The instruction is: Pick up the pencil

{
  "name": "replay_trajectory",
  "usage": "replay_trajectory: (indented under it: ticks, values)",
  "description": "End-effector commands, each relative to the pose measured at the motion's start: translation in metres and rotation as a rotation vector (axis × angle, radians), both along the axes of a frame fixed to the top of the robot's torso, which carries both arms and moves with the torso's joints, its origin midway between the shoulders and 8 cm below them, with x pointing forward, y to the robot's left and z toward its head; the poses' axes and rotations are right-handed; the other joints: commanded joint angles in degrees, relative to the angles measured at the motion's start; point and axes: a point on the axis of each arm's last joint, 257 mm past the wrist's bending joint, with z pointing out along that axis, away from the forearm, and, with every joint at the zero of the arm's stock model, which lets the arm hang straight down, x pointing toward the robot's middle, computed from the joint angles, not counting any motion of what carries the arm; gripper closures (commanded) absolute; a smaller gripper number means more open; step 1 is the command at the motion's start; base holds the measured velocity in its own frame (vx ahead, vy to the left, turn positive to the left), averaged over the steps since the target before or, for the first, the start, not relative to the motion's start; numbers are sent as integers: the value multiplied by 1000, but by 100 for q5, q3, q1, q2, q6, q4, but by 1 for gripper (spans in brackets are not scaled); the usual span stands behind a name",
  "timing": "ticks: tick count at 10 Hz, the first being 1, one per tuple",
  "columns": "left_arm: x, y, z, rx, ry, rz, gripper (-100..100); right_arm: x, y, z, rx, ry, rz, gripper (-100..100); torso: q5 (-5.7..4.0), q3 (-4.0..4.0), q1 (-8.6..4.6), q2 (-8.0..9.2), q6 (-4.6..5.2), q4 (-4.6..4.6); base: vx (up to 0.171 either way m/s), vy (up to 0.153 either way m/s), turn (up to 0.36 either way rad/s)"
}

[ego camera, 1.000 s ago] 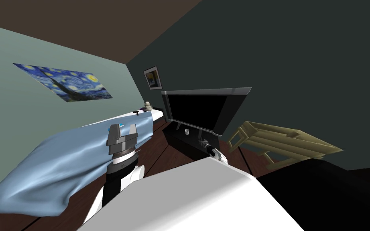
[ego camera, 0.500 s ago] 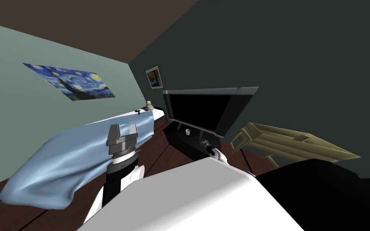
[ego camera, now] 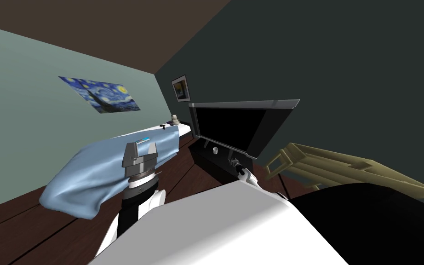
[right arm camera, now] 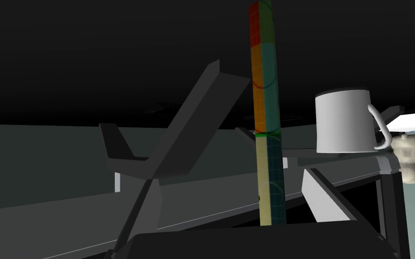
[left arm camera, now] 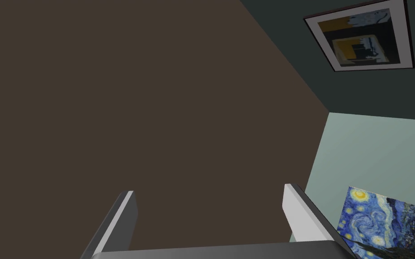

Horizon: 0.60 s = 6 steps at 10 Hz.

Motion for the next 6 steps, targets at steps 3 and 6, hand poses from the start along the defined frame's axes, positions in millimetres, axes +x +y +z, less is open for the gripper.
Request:
replay_trajectory:
  ticks: [3, 6]
  values:
    - [0, 0, 0, 0, 0, 0, 0, 7, -9, 1, -11, -5, -41, -100, -1, 1, -1, 0, 0, 0, -48, -52, 68]
    - [0, 0, 0, 0, 0, 0, 0, 19, 4, -3, -4, -3, -66, -100, -1, -9, 7, -15, -5, -3, -44, -46, 131]
